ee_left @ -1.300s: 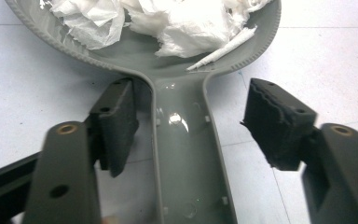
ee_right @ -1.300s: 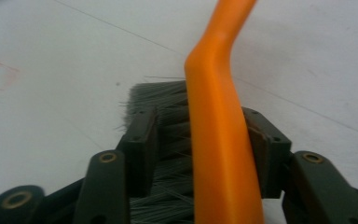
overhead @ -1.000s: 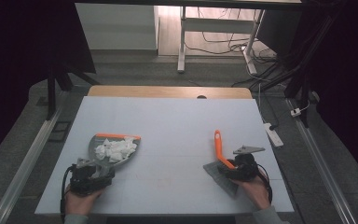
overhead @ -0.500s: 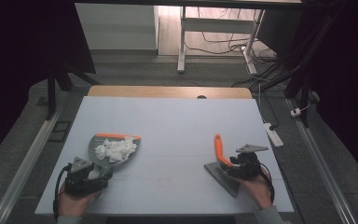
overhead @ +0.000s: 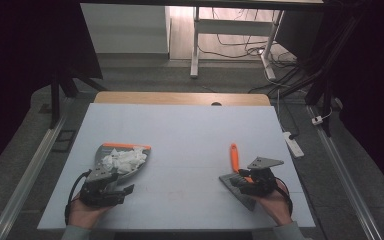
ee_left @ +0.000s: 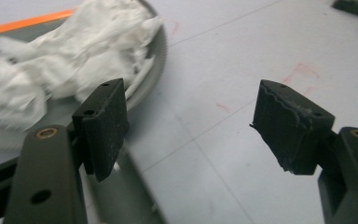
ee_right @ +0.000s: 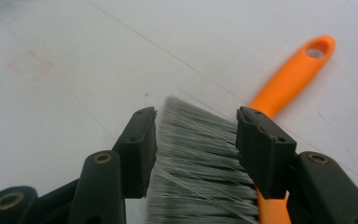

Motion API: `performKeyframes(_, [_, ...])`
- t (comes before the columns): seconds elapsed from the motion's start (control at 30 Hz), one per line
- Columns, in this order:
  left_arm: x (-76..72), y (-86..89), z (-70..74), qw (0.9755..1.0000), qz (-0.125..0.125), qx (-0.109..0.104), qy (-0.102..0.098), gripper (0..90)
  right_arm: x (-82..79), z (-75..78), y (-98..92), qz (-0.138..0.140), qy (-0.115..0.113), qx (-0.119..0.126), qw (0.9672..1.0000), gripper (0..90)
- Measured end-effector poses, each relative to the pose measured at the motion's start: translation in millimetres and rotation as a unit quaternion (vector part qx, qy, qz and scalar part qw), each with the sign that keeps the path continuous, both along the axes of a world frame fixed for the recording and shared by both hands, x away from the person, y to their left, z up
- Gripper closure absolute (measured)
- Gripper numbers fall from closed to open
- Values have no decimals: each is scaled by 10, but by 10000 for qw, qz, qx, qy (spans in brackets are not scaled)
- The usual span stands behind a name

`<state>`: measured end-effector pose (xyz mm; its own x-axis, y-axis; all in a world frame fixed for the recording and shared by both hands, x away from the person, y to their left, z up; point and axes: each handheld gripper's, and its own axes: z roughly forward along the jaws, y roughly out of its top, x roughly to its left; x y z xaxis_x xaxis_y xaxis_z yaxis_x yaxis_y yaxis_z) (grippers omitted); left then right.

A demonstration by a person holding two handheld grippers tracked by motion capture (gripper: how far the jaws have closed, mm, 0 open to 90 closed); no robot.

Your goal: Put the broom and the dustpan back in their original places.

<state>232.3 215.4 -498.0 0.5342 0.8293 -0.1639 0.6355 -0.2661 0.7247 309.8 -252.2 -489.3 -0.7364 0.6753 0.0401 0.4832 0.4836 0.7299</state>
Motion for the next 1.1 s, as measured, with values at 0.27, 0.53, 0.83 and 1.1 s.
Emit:
performKeyframes(0.27, [113, -75, -29, 9990, -451, -32, 43, 272, -74, 12, 94, 433, -157, 85, 9989, 480])
performKeyframes(0.53, [43, -127, -115, 9974, -715, -81, 81, 273, -118, -1, 176, 758, -259, 294, 9964, 482])
performKeyframes(0.83, [37, -172, -121, 9966, -822, -83, 38, 273, -153, 14, 191, 816, -427, 358, 9951, 486])
performKeyframes(1.1, [40, -167, -127, 9966, -816, -90, 48, 274, -161, 22, 179, 789, -493, 361, 9950, 486])
